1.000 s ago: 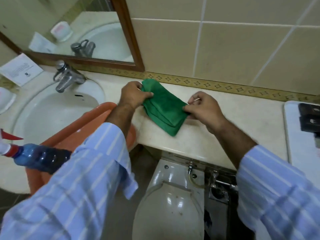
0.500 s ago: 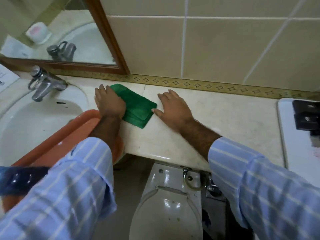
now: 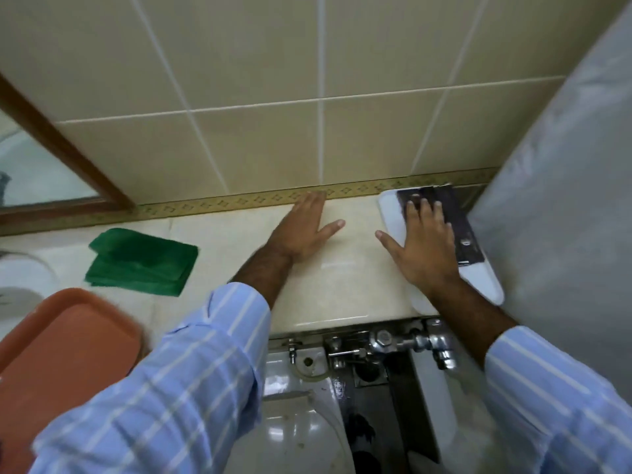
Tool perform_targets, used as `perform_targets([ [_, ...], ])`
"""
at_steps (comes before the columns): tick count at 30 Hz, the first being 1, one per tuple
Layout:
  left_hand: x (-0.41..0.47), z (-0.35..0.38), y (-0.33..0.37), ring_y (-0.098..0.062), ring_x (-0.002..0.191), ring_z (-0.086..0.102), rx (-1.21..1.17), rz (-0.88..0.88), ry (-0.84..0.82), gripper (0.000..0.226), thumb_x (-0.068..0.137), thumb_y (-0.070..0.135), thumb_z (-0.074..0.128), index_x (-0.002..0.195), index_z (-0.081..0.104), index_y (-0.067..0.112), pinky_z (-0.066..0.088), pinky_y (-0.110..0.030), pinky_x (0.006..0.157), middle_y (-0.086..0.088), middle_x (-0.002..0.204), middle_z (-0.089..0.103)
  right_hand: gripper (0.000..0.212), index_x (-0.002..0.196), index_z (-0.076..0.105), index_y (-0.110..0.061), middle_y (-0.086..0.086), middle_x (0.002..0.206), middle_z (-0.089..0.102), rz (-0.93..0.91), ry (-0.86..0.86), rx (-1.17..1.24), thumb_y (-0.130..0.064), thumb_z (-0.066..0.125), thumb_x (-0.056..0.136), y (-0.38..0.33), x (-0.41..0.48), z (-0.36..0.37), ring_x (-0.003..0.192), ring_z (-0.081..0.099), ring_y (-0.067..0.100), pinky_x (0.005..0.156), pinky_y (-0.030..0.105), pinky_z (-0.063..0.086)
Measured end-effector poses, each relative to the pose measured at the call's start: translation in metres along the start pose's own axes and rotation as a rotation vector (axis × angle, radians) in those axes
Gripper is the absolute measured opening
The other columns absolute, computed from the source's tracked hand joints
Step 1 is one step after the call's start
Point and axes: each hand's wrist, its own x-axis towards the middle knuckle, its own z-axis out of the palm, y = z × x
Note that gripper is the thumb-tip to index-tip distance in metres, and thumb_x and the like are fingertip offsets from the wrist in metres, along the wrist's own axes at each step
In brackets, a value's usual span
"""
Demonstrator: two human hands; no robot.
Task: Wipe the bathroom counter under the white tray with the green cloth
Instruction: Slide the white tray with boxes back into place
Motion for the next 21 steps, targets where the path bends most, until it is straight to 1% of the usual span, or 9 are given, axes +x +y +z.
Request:
perform_targets([
  [4,0.035,0.032,0.059,-0.025,0.160,0.007,0.115,0.132,-0.101,0.083,0.102,0.055,0.043,0.163,0.012,0.008,0.008,-0.035,0.127,-0.010,0.172,0.011,0.093,0.162,0.024,-0.012,0.019,0.170,0.020,0.199,0.030,0.133,-0.069,0.049,0.093,0.076,-0.041,-0.001,0.159,0.014,0.038,0.126,0.057,0.019],
  [7,0.067,0.053,0.079,-0.030,0.158,0.012,0.165,0.106,-0.134,0.080,0.102,0.043,0.051,0.161,0.015,0.003,0.010,-0.036,0.126,-0.016,0.170,0.014,0.095,0.158,0.028,-0.003,0.027,0.165,0.024,0.377,0.072,0.309,-0.055,0.068,0.089,0.114,-0.070,0.012,0.154,0.020,0.043,0.126,0.054,0.022],
  [10,0.090,0.069,0.088,-0.034,0.150,0.033,0.078,0.004,-0.087,0.065,0.096,0.016,0.062,0.153,0.035,0.000,0.021,-0.032,0.120,-0.021,0.161,0.034,0.103,0.160,0.024,0.001,0.028,0.166,0.020,0.582,0.085,0.556,-0.037,0.083,0.084,0.129,-0.089,0.018,0.154,0.021,0.040,0.125,0.045,0.022],
  [12,0.100,0.078,0.088,-0.037,0.137,0.049,-0.005,-0.062,0.008,0.049,0.092,0.007,0.061,0.140,0.054,-0.001,0.034,-0.032,0.111,-0.023,0.147,0.053,0.103,0.156,0.031,0.002,0.025,0.156,0.041,0.728,0.086,0.708,-0.036,0.088,0.078,0.138,-0.095,0.028,0.144,0.042,0.039,0.120,0.046,0.036],
  [14,0.111,0.087,0.087,-0.041,0.124,0.059,-0.045,-0.125,0.088,0.036,0.090,0.007,0.059,0.124,0.066,-0.002,0.042,-0.035,0.101,-0.024,0.132,0.065,0.081,0.137,0.052,-0.003,0.020,0.129,0.067,0.866,0.051,0.926,-0.038,0.090,0.075,0.142,-0.098,0.033,0.113,0.069,0.035,0.101,0.049,0.056],
  [16,0.120,0.093,0.088,-0.043,0.117,0.061,-0.070,-0.203,0.149,0.032,0.094,0.012,0.053,0.116,0.068,-0.004,0.045,-0.039,0.094,-0.026,0.123,0.068,0.037,0.101,0.066,-0.004,0.018,0.099,0.076,0.933,-0.005,1.188,-0.029,0.086,0.083,0.141,-0.098,0.035,0.078,0.076,0.026,0.076,0.041,0.066],
  [17,0.124,0.095,0.090,-0.044,0.115,0.061,-0.086,-0.237,0.169,0.033,0.096,0.015,0.050,0.115,0.069,-0.005,0.045,-0.040,0.093,-0.027,0.122,0.069,0.026,0.089,0.066,-0.003,0.018,0.090,0.075,0.941,-0.032,1.289,-0.024,0.081,0.088,0.140,-0.096,0.035,0.069,0.075,0.024,0.067,0.036,0.066],
  [19,0.130,0.098,0.093,-0.043,0.116,0.061,-0.097,-0.275,0.173,0.036,0.096,0.020,0.053,0.117,0.069,-0.004,0.047,-0.040,0.093,-0.026,0.123,0.069,0.021,0.086,0.065,0.000,0.019,0.084,0.072,0.953,-0.060,1.371,-0.018,0.075,0.093,0.139,-0.093,0.038,0.067,0.075,0.027,0.061,0.032,0.064],
  [21,0.134,0.100,0.091,-0.042,0.115,0.063,-0.094,-0.294,0.159,0.035,0.090,0.016,0.060,0.118,0.069,-0.002,0.050,-0.040,0.093,-0.024,0.124,0.069,0.020,0.087,0.066,0.001,0.019,0.080,0.071,0.952,-0.054,1.360,-0.016,0.071,0.095,0.138,-0.090,0.039,0.067,0.076,0.029,0.058,0.032,0.063],
])
